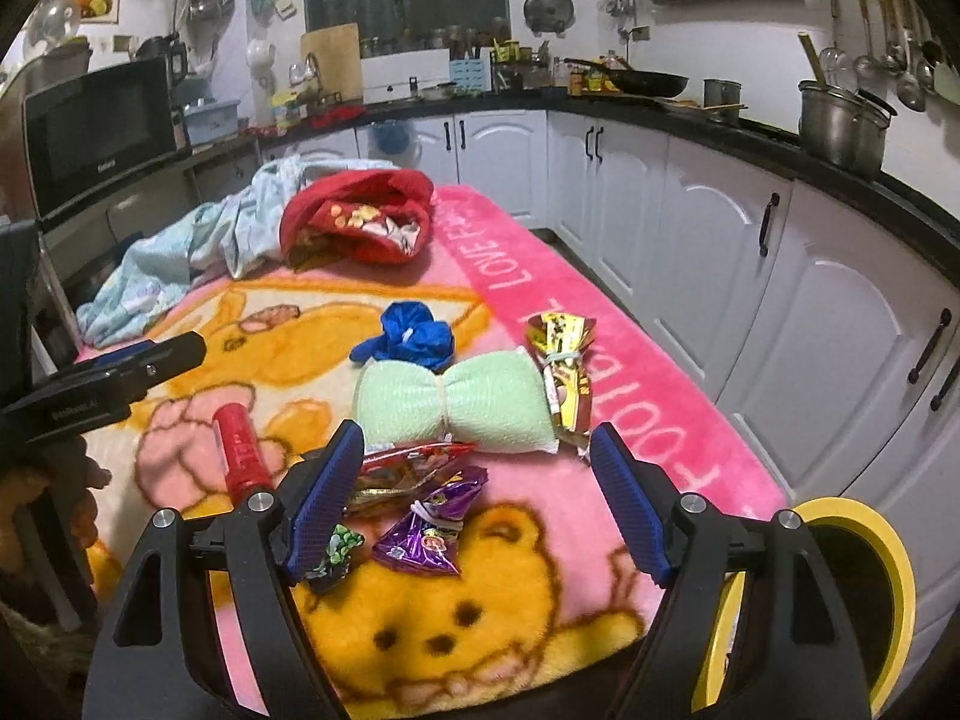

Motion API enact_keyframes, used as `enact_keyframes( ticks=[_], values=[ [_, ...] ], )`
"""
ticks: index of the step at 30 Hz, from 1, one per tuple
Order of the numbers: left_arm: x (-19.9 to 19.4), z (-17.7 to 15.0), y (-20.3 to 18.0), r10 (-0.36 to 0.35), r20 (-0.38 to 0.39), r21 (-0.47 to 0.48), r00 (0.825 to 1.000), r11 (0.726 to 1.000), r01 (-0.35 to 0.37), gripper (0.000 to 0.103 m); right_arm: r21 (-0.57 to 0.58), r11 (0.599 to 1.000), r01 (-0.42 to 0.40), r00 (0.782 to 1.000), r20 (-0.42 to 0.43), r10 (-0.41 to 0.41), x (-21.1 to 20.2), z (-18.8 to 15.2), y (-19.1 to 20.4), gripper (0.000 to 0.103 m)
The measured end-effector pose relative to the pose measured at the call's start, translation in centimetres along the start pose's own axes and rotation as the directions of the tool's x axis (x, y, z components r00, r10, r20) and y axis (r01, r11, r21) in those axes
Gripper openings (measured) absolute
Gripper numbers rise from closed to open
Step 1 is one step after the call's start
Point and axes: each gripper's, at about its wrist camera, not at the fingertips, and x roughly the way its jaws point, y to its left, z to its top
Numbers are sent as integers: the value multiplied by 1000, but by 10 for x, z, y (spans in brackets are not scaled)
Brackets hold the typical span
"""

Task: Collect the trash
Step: 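Move both tools back over the remaining trash on the blanket, then grasp the purple candy wrapper with the right tool while the left tool reaches the red tube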

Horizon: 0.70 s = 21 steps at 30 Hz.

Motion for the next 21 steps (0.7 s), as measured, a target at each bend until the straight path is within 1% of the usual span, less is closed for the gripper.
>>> enact_keyframes(
  ticks=[6, 8, 10, 14, 16, 18, 21],
  values=[
    [12, -12, 16, -8, -57, -53, 998, 999, 5, 91, -4, 1000, 4, 999, -42, -4, 19, -7, 3, 75],
    [16, -16, 19, -23, -79, -76, 997, 997, 17, 86, -3, 1000, 4, 999, -52, -4, 24, -9, 4, 75],
    [19, -21, 22, -41, -101, -99, 994, 995, 31, 83, -4, 1000, 2, 998, -66, -3, 30, -11, 5, 73],
    [28, -31, 24, -104, -152, -160, 983, 984, 79, 73, -11, 1000, -6, 995, -97, 4, 40, -18, 6, 68],
    [33, -36, 24, -126, -177, -187, 976, 978, 92, 70, -11, 1000, -8, 994, -112, 7, 45, -21, 5, 66],
    [37, -40, 23, -143, -195, -205, 970, 974, 102, 69, -7, 1000, -10, 992, -122, 9, 48, -23, 3, 63],
    [44, -44, 19, -145, -213, -212, 966, 972, 99, 67, -3, 1000, -15, 991, -136, 14, 53, -25, 2, 60]
  ],
)
